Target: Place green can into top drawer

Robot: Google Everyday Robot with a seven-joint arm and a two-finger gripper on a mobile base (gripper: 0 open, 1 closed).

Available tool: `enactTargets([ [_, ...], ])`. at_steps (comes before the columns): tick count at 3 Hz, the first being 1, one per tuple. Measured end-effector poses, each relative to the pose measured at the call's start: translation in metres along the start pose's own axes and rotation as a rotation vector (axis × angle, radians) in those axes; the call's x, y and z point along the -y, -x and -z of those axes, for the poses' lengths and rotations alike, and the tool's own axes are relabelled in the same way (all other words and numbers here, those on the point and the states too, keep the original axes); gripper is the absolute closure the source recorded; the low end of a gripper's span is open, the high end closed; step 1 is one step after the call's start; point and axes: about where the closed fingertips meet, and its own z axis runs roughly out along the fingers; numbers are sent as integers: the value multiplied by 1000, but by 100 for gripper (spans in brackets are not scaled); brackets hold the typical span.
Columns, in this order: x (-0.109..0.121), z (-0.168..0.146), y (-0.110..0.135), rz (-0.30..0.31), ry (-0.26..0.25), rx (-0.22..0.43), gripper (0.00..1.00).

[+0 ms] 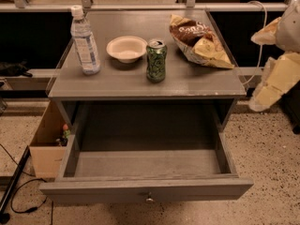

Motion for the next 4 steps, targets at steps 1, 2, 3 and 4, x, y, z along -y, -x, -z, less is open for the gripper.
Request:
enactTargets([
  [1, 46, -39, 42, -46, 25, 214, 0],
  [2, 71, -58, 61, -76, 38, 350, 0],
  [3, 83, -78, 69, -117, 65, 476, 0],
  [4, 88, -99, 80, -134, 85, 520, 0],
])
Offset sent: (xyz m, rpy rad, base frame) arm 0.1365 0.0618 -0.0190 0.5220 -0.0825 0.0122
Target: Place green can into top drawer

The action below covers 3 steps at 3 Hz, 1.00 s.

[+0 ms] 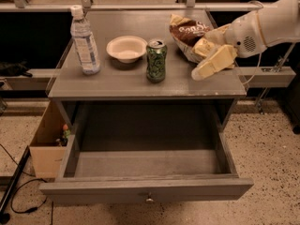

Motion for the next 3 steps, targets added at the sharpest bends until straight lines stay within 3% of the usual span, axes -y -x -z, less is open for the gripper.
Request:
enactTargets([
  [2, 5, -41, 13, 39, 9, -38, 0],
  [3, 5, -42, 13, 41, 10, -39, 0],
])
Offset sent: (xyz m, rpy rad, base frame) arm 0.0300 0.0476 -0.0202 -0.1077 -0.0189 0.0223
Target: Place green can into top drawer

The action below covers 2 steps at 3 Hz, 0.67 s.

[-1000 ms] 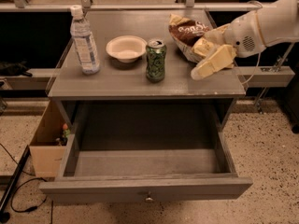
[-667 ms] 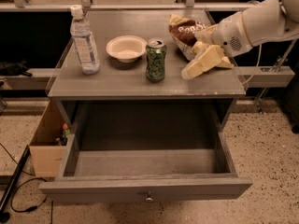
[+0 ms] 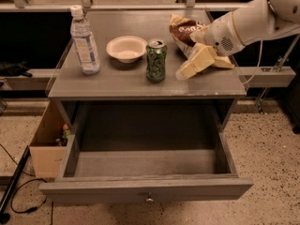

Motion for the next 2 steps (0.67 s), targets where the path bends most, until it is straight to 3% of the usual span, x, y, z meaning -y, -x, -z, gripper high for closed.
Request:
enactTargets([
  [2, -7, -10, 4, 9, -80, 89, 0],
])
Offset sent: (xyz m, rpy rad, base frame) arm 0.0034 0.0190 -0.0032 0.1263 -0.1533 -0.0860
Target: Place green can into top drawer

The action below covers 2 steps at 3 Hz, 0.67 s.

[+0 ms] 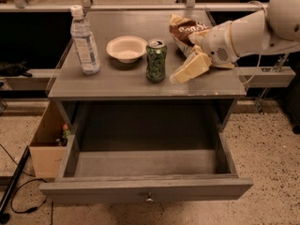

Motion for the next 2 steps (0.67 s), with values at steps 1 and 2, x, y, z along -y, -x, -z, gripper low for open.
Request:
enactTargets([
  [1, 1, -22, 0, -3, -25, 35, 0],
  [2, 8, -43, -2, 2, -41, 42, 0],
])
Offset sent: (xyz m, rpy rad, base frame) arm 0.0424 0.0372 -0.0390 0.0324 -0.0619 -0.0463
